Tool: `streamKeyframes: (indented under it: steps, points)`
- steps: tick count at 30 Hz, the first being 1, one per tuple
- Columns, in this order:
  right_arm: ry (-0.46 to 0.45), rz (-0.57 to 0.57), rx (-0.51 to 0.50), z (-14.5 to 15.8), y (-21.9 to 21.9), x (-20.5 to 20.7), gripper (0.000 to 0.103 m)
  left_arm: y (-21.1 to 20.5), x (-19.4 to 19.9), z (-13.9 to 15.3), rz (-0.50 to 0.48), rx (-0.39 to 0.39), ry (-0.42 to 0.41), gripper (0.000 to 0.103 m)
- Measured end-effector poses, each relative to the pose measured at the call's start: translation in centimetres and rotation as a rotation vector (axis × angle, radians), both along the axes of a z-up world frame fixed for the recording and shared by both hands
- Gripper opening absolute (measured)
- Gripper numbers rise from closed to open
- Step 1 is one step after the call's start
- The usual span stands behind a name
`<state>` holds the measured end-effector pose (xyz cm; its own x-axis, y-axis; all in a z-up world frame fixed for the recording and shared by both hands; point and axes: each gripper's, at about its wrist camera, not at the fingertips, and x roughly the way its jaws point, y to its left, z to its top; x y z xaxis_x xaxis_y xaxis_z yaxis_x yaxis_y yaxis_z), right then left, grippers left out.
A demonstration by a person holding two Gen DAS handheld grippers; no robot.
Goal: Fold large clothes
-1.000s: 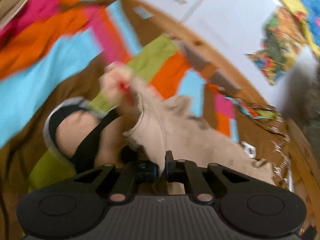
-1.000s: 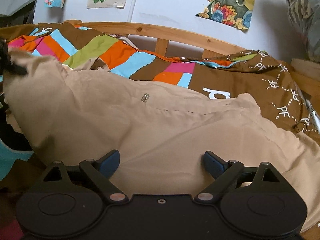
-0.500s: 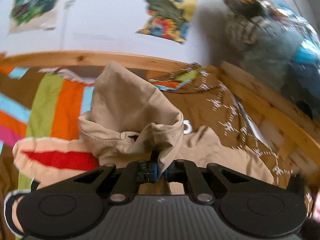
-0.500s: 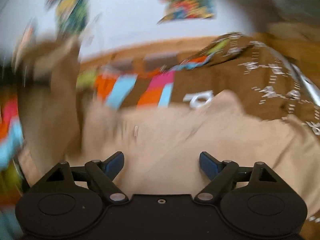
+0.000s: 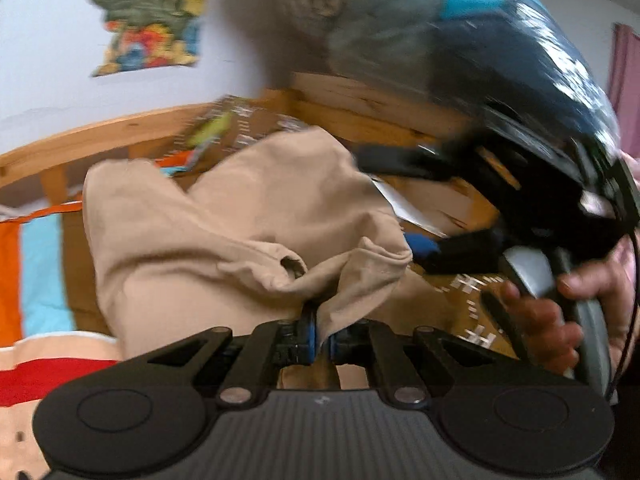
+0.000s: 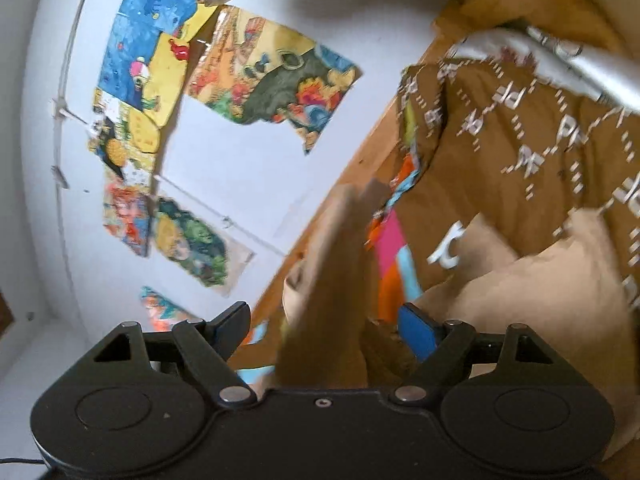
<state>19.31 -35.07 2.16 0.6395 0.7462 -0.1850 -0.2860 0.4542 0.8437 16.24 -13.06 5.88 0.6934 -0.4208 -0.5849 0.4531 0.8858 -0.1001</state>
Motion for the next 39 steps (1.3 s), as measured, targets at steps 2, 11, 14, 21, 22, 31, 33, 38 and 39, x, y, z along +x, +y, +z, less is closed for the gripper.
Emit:
streamKeyframes:
  steps: [2, 11, 14, 21, 22, 31, 33, 38, 39]
  points:
    - [0.006, -0.044, -0.096, 0.1, -0.2, 0.3, 0.060, -1.1, -0.3, -0.9, -0.048, -0.007, 0.007, 0.005]
    - [-0.023, -0.178, -0.510, -0.6, -1.0, 1.2, 0.017, -3.7, 1.1, -4.9, -0.113, -0.087, 0.080, 0.005]
    - [-0.096, -0.174, -0.685, -1.7, 0.3, 1.9, 0.013, -4.4, 2.0, -6.7, -0.112, -0.081, 0.116, 0.006]
    - [-0.130, -0.153, -0.921, -6.0, 1.7, 4.0, 0.012, -5.1, 2.9, -9.5, -0.152, -0.035, 0.123, 0.016]
    - [-0.125, -0.154, -0.923, -6.3, 1.6, 4.1, 0.012, -5.0, 2.7, -9.4, -0.162, -0.038, 0.117, 0.020]
    - [-0.137, -0.175, -0.904, -5.4, 1.2, 3.6, 0.018, -2.2, 0.6, -5.9, -0.125, -0.132, 0.103, 0.070]
    - [-0.155, -0.184, -0.907, -4.7, 1.2, 3.0, 0.026, -0.8, -0.4, -5.1, -0.086, -0.156, 0.086, 0.078]
    - [-0.229, -0.245, -0.983, -2.8, 1.7, 1.1, 0.069, 3.2, -2.3, -3.9, 0.101, -0.178, 0.071, 0.094]
    - [-0.233, -0.261, -1.000, -2.4, 1.8, 0.8, 0.069, 3.7, -2.3, -4.0, 0.138, -0.171, 0.074, 0.096]
